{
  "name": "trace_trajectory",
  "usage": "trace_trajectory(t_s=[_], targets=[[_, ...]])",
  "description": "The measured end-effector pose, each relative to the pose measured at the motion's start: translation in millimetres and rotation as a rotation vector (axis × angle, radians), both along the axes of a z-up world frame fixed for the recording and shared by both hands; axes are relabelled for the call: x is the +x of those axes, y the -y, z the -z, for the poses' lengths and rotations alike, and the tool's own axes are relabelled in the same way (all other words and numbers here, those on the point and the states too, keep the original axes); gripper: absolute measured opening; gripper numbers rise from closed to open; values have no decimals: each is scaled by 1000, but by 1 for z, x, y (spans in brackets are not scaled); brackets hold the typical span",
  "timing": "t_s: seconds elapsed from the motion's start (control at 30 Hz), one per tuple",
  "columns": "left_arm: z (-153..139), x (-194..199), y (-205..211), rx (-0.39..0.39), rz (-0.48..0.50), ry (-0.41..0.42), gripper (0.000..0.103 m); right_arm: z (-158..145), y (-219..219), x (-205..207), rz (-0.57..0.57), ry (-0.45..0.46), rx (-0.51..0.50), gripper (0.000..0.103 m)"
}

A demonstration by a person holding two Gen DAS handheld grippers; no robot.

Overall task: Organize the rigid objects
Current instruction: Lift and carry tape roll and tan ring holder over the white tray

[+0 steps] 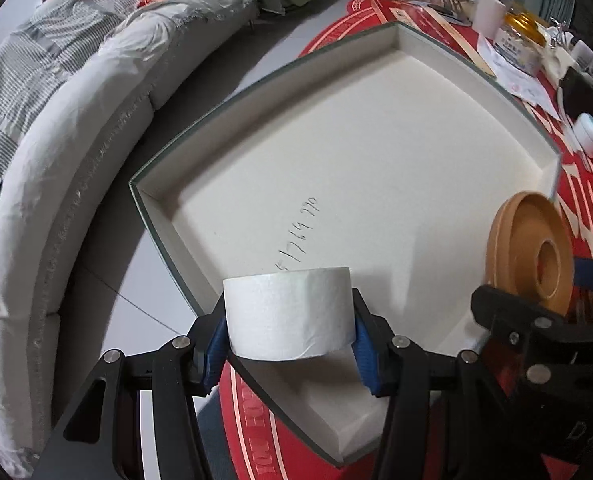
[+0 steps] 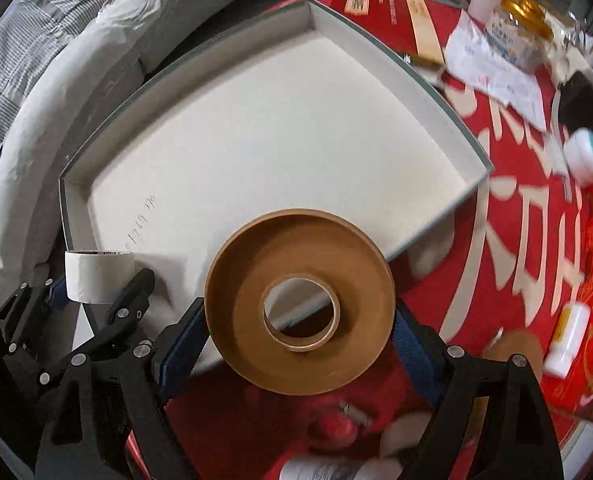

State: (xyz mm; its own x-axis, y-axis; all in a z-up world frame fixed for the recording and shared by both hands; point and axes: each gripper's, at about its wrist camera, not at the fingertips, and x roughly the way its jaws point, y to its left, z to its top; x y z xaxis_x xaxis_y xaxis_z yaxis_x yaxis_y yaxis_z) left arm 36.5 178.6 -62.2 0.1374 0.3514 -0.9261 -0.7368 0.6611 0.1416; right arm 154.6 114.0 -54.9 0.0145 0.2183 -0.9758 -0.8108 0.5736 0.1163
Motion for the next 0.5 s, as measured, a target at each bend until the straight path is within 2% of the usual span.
trace_trajectory(t_s=[0.2, 0.27, 0.33, 0.5], targets=[[-1, -12, 14, -27, 8, 10, 57, 9, 27, -9, 38, -121, -19, 88], [-7, -12, 13, -15, 2, 26, 57, 6, 31, -12, 31, -112, -21, 88], [-15, -10, 8, -5, -9, 46, 57, -7, 29, -7, 36, -53, 6, 88], [-39, -5, -18, 48, -64, 99, 57, -40, 14, 11, 53, 12, 76, 88]])
